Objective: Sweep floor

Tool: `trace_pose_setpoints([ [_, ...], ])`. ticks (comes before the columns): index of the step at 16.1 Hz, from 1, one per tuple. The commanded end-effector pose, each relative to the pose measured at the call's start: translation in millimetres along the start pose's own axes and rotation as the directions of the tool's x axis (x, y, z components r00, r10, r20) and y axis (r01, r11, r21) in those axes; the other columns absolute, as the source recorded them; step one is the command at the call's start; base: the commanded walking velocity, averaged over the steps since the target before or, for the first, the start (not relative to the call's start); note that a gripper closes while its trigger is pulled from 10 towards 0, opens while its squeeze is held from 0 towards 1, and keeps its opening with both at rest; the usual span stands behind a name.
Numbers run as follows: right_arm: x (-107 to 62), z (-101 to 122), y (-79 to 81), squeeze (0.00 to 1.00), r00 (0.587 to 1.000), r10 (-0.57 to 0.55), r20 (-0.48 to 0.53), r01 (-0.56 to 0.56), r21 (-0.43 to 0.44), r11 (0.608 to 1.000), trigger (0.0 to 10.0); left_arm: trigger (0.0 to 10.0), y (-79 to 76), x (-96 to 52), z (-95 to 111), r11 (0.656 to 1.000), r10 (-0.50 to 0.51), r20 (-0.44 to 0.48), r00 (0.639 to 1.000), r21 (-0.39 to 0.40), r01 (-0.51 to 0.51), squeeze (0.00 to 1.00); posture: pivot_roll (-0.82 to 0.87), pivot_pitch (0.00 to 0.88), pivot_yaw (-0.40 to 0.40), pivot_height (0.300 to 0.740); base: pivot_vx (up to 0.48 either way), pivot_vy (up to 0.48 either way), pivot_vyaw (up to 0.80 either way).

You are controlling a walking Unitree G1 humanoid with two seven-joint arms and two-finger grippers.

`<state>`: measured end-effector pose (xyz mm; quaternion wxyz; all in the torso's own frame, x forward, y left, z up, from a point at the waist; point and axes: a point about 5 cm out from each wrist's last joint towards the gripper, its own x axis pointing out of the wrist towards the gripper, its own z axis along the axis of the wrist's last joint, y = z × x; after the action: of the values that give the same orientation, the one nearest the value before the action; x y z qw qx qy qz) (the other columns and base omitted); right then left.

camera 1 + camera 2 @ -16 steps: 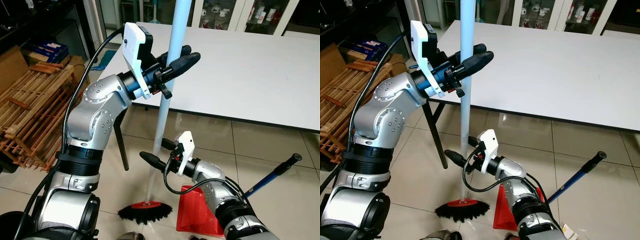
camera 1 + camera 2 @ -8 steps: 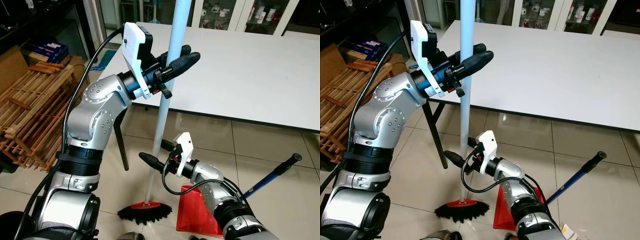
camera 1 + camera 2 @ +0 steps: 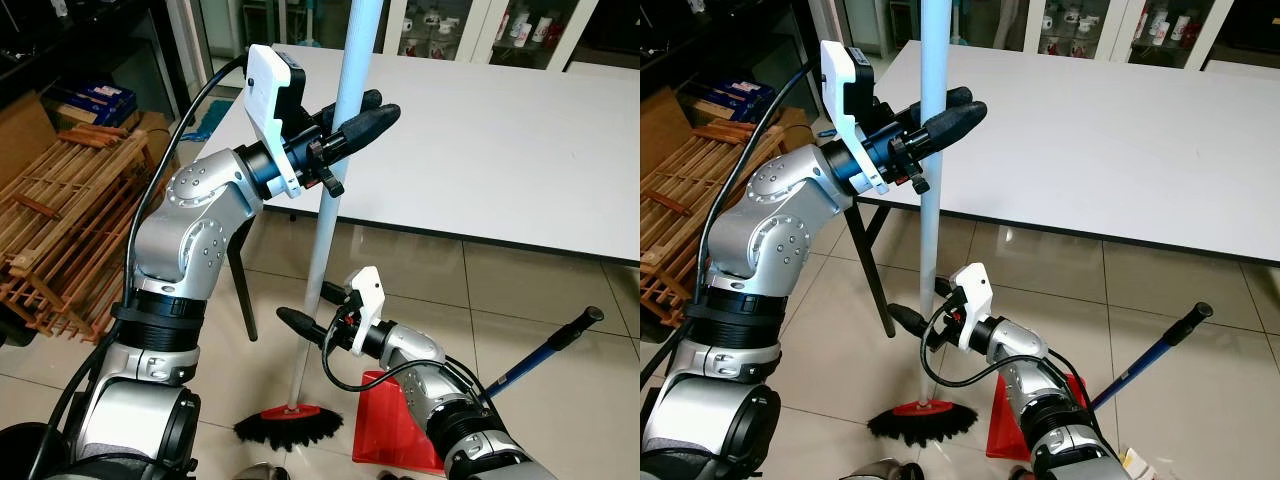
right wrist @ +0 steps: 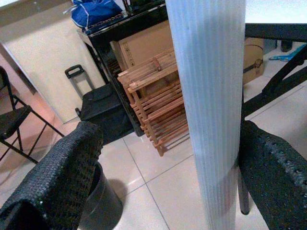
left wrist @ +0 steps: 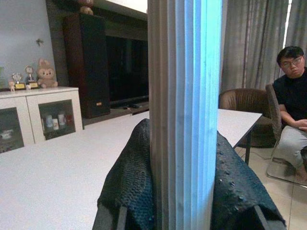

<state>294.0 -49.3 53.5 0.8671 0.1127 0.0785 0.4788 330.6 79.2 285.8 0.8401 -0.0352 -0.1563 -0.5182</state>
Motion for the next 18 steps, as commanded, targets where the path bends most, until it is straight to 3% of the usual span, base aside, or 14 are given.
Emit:
trace_pose_setpoints([
  [1,3.4,-5.5,5.0,0.0,0.999,0.022,-0.026,-0.021,0.015,1.0,0.0,10.0,-0.4,2.9,14.2,0.999,-0.015,0.055,0.998,0.031,0.013,0.0,0.07,0.059,0.02,0.74,0.0,0.0,0.0],
  [18,3.2,-9.8,3.8,0.0,0.998,-0.003,-0.067,0.002,-0.007,1.0,0.0,10.0,1.2,1.1,15.8,0.999,-0.007,0.051,0.999,0.035,0.005,0.0,0.07,0.072,0.024,0.74,0.0,0.0,0.0],
])
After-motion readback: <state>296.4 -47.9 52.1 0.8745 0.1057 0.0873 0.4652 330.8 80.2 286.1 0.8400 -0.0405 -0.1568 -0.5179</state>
